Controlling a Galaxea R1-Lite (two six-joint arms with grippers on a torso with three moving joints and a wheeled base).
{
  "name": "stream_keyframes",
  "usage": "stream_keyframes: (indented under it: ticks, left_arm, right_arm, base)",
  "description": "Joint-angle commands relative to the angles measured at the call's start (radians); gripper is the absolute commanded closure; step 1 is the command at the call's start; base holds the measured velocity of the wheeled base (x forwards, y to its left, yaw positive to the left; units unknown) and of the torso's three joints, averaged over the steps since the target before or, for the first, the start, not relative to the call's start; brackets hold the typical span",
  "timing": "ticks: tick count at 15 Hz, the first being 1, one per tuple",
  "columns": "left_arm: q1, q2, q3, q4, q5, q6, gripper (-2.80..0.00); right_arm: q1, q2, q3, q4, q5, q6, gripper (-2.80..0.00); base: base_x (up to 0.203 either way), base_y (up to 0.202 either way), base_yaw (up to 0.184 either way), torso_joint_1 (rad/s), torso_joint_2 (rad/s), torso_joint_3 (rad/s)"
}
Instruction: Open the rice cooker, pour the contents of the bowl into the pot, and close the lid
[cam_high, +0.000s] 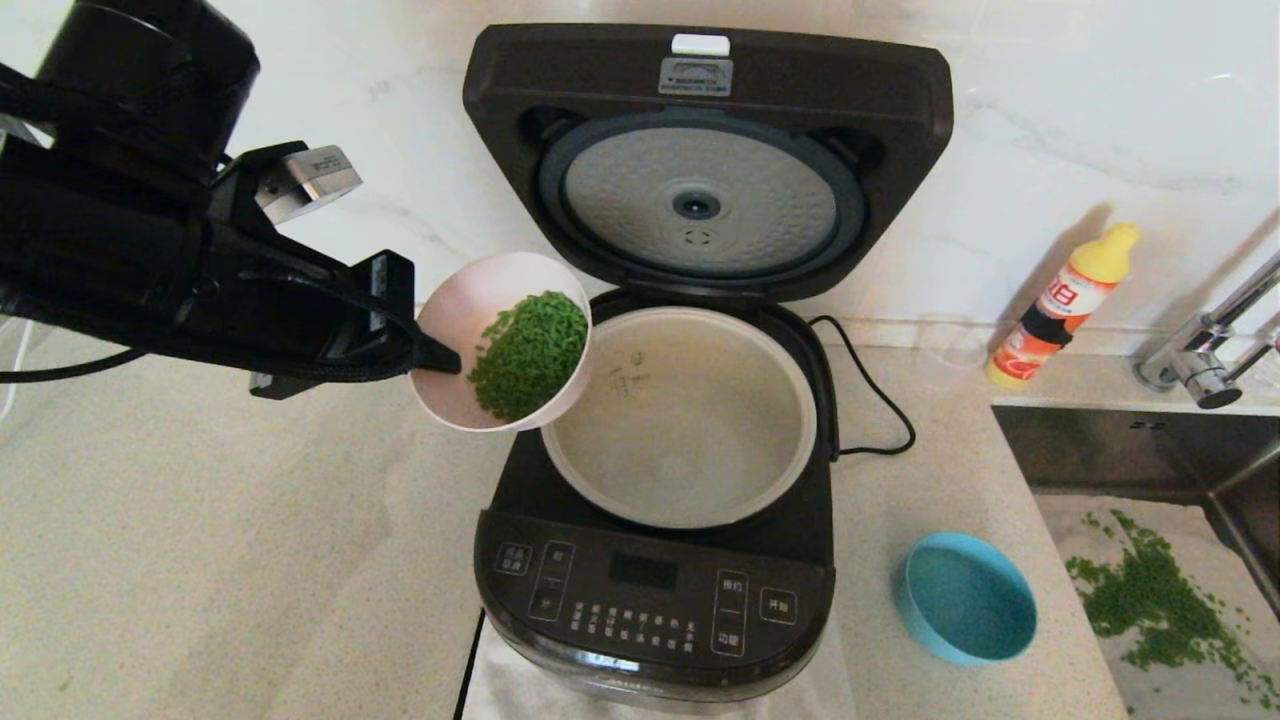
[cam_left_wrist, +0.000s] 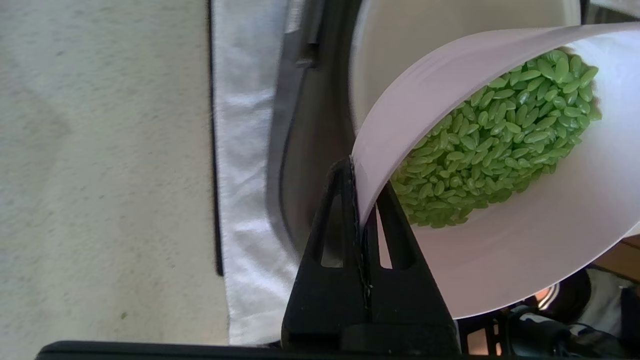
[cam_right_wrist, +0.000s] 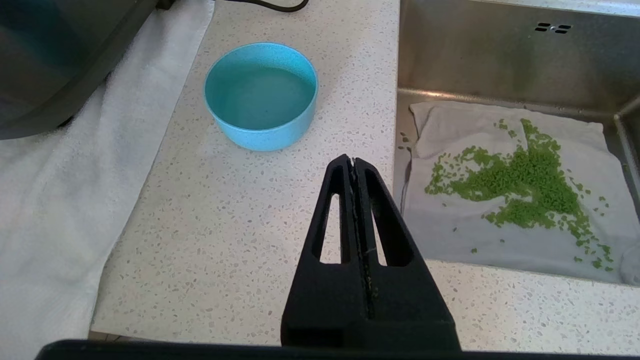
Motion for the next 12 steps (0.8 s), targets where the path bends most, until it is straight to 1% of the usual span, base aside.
stream_keyframes:
  ticks: [1,4,7,10,12]
  left_arm:
    - [-0.051,0.058,-0.032,0.003,0.043,-0.005,0.0]
    - [-0.077,0.112,-0.082,-0.007,0.075,-0.02,0.0]
    - [-0.095,0.166,-0.156,-0.013,0.117,-0.026,0.0]
    - [-0.124,0.231,-0.215,-0.014,0.192,-0.027,0.0]
    - [-0.142,0.263,-0.248,-0.014,0.214,-0.027,0.0]
  right_arm:
    - [0.0,0.002,0.0,0.0,0.001,0.001,0.0]
    - [0.0,0.002,0.0,0.0,0.001,0.0,0.0]
    - [0.0,0.002,0.0,0.0,0.001,0.0,0.0]
    - [0.0,0.002,0.0,0.0,0.001,0.0,0.0]
    - [0.0,0.002,0.0,0.0,0.001,0.001,0.0]
  base:
    - [0.0,0.0,0.0,0.0,0.0,0.0]
    - [0.0,0.0,0.0,0.0,0.0,0.0]
    - [0.0,0.0,0.0,0.0,0.0,0.0]
    - [0.0,0.0,0.0,0.0,0.0,0.0]
    - [0.0,0.0,0.0,0.0,0.0,0.0]
